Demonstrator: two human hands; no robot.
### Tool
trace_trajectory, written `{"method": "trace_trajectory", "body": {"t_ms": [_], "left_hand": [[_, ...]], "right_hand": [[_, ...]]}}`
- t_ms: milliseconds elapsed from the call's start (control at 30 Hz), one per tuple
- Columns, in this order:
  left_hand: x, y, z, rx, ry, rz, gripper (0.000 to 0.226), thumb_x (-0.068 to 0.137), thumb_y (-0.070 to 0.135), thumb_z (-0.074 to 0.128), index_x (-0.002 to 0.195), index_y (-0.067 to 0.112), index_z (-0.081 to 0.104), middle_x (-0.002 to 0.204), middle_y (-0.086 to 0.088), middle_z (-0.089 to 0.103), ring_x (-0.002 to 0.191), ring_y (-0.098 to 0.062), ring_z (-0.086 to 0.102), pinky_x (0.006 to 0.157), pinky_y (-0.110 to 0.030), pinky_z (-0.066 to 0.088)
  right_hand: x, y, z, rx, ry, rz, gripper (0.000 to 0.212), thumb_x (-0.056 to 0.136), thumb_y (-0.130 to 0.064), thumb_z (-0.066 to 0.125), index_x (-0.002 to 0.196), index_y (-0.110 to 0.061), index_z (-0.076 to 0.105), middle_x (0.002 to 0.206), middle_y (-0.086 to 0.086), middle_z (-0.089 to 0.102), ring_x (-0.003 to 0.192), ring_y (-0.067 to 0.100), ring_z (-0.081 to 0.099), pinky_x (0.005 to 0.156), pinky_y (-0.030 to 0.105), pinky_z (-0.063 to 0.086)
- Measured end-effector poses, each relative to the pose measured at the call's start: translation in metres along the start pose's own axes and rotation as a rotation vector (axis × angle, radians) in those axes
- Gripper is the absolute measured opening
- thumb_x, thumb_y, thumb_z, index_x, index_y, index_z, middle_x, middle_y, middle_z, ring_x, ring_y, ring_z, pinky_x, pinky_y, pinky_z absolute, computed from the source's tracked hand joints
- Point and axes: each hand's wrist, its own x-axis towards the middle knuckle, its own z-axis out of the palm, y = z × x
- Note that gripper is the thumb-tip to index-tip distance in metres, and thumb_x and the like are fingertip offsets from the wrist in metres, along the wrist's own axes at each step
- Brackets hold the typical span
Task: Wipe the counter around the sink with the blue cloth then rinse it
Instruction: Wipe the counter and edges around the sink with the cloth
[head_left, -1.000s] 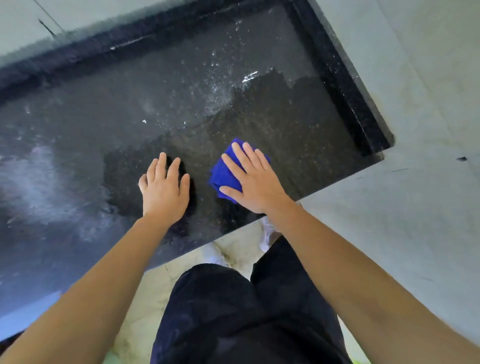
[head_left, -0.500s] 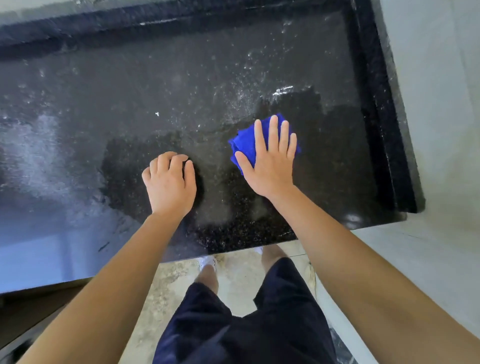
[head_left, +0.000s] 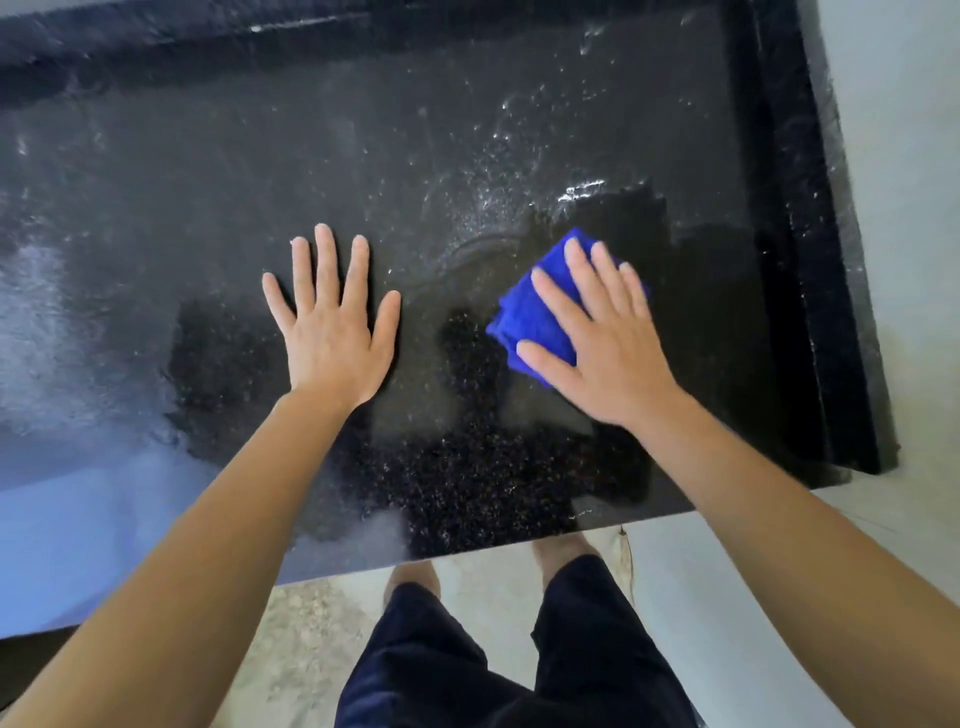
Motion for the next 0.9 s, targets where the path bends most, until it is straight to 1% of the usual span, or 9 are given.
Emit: {"method": "trace_trajectory", "body": {"t_ms": [200, 300, 367, 433, 500, 600, 667, 767, 900], "left_hand": [[-0.001, 0.001, 0.004, 0.048, 0.032, -0.017, 0.064, 0.104, 0.054, 0.017, 0.16, 0.023, 0.014, 0.168, -0.008, 0.003, 0.154, -0.031, 0.0, 0.121, -0.061, 0.003], [0.0, 0.001, 0.004, 0.037, 0.045, -0.02, 0.062, 0.104, 0.053, 0.016, 0.159, 0.023, 0.015, 0.168, -0.008, 0.004, 0.154, -0.031, 0.001, 0.121, -0.061, 0.004], [0.001, 0.001, 0.005, 0.03, 0.049, -0.021, 0.061, 0.105, 0.051, 0.017, 0.159, 0.023, 0.016, 0.168, -0.008, 0.004, 0.154, -0.03, 0.001, 0.121, -0.061, 0.004], [0.0, 0.001, 0.006, 0.022, 0.052, -0.018, 0.061, 0.104, 0.05, 0.019, 0.159, 0.023, 0.017, 0.168, -0.009, 0.005, 0.154, -0.031, 0.002, 0.12, -0.062, 0.005], [0.0, 0.001, 0.006, 0.021, 0.049, -0.015, 0.061, 0.104, 0.05, 0.021, 0.159, 0.023, 0.018, 0.168, -0.009, 0.006, 0.154, -0.032, 0.003, 0.12, -0.063, 0.006], [0.0, 0.001, 0.006, 0.035, 0.041, -0.018, 0.061, 0.104, 0.049, 0.021, 0.159, 0.022, 0.018, 0.168, -0.01, 0.006, 0.154, -0.033, 0.003, 0.12, -0.063, 0.007], [0.0, 0.001, 0.005, 0.045, 0.043, -0.017, 0.061, 0.104, 0.05, 0.021, 0.159, 0.022, 0.017, 0.168, -0.01, 0.006, 0.154, -0.033, 0.003, 0.12, -0.063, 0.007], [0.001, 0.001, 0.005, 0.05, 0.037, -0.017, 0.062, 0.104, 0.05, 0.02, 0.159, 0.023, 0.016, 0.168, -0.01, 0.006, 0.154, -0.033, 0.003, 0.12, -0.063, 0.007], [0.001, 0.002, 0.005, 0.069, 0.033, -0.026, 0.062, 0.104, 0.052, 0.017, 0.159, 0.024, 0.015, 0.168, -0.009, 0.005, 0.154, -0.032, 0.003, 0.121, -0.062, 0.007]], "right_hand": [[0.161, -0.028, -0.009, -0.014, 0.039, 0.198, 0.076, 0.098, -0.067, 0.025, 0.16, -0.023, 0.021, 0.167, 0.017, 0.007, 0.154, 0.039, 0.004, 0.124, 0.051, 0.003], [0.195, -0.06, -0.009, -0.02, 0.039, 0.212, 0.076, 0.098, -0.065, 0.022, 0.161, -0.022, 0.017, 0.168, 0.018, 0.004, 0.154, 0.039, 0.001, 0.124, 0.052, 0.001], [0.176, -0.066, -0.006, -0.022, 0.037, 0.112, 0.075, 0.1, -0.063, 0.022, 0.161, -0.02, 0.018, 0.167, 0.018, 0.006, 0.154, 0.039, 0.002, 0.125, 0.052, 0.002], [0.125, -0.062, -0.001, -0.019, 0.02, -0.05, 0.073, 0.101, -0.062, 0.026, 0.16, -0.019, 0.021, 0.167, 0.018, 0.008, 0.154, 0.038, 0.003, 0.125, 0.052, 0.005], [0.065, -0.051, 0.0, -0.003, -0.027, -0.153, 0.072, 0.102, -0.061, 0.031, 0.16, -0.02, 0.022, 0.168, 0.016, 0.007, 0.155, 0.036, 0.001, 0.125, 0.053, 0.006], [0.018, -0.033, -0.003, -0.026, -0.093, -0.212, 0.07, 0.101, -0.062, 0.037, 0.159, -0.023, 0.027, 0.168, 0.014, 0.009, 0.155, 0.035, 0.004, 0.124, 0.054, 0.01], [0.035, -0.025, -0.004, -0.028, -0.078, -0.226, 0.069, 0.1, -0.062, 0.039, 0.157, -0.024, 0.031, 0.167, 0.013, 0.012, 0.155, 0.035, 0.007, 0.124, 0.053, 0.01], [0.112, -0.023, -0.009, -0.031, -0.021, -0.142, 0.07, 0.1, -0.064, 0.035, 0.158, -0.024, 0.03, 0.167, 0.014, 0.012, 0.154, 0.036, 0.007, 0.124, 0.05, 0.004], [0.23, -0.044, -0.021, -0.023, -0.004, 0.127, 0.075, 0.098, -0.067, 0.025, 0.16, -0.025, 0.019, 0.168, 0.016, 0.004, 0.154, 0.037, 0.001, 0.124, 0.051, 0.0]]}}
